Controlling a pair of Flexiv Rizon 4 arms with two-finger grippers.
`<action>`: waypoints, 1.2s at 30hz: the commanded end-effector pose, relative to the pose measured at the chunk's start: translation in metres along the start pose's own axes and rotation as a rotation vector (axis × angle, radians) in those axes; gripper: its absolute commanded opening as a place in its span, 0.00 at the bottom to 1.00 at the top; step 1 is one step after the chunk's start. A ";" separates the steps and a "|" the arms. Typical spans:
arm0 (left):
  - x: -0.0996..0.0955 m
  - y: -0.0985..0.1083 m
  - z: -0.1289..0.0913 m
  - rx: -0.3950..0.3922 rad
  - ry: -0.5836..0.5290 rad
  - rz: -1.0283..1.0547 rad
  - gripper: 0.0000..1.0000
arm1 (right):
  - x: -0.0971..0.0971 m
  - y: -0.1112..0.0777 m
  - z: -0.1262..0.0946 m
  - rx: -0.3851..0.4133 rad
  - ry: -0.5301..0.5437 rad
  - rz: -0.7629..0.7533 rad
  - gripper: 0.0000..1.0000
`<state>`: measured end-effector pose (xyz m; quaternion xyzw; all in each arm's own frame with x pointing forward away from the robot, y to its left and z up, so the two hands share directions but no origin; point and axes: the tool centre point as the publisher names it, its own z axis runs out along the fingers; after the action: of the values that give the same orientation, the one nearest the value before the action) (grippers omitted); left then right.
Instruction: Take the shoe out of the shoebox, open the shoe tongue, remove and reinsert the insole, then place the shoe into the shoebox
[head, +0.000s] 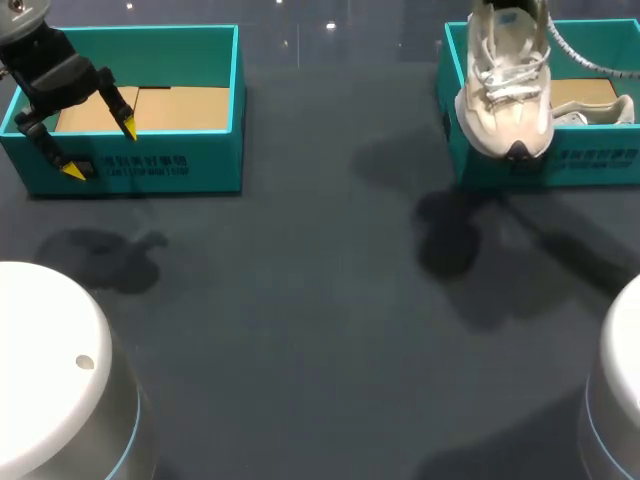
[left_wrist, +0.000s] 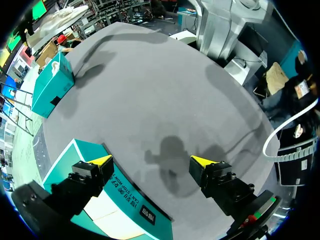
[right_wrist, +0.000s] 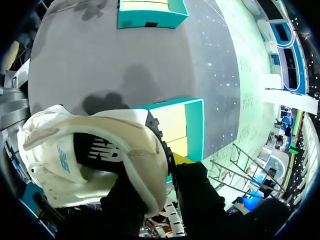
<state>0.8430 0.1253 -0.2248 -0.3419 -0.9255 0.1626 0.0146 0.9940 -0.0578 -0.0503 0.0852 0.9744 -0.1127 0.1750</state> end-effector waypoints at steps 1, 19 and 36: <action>0.000 0.000 0.000 -0.002 0.002 0.000 1.00 | -0.038 -0.015 0.011 -0.003 0.030 -0.005 0.00; 0.000 0.000 0.000 -0.002 0.002 0.000 1.00 | -0.167 -0.085 0.079 -0.045 0.003 -0.132 0.00; 0.000 0.000 0.000 -0.002 0.002 0.000 1.00 | -0.187 -0.102 0.100 -0.063 0.020 -0.084 0.00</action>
<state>0.8430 0.1252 -0.2248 -0.3419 -0.9255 0.1626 0.0146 1.1697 -0.1947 -0.0528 0.0359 0.9806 -0.1013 0.1640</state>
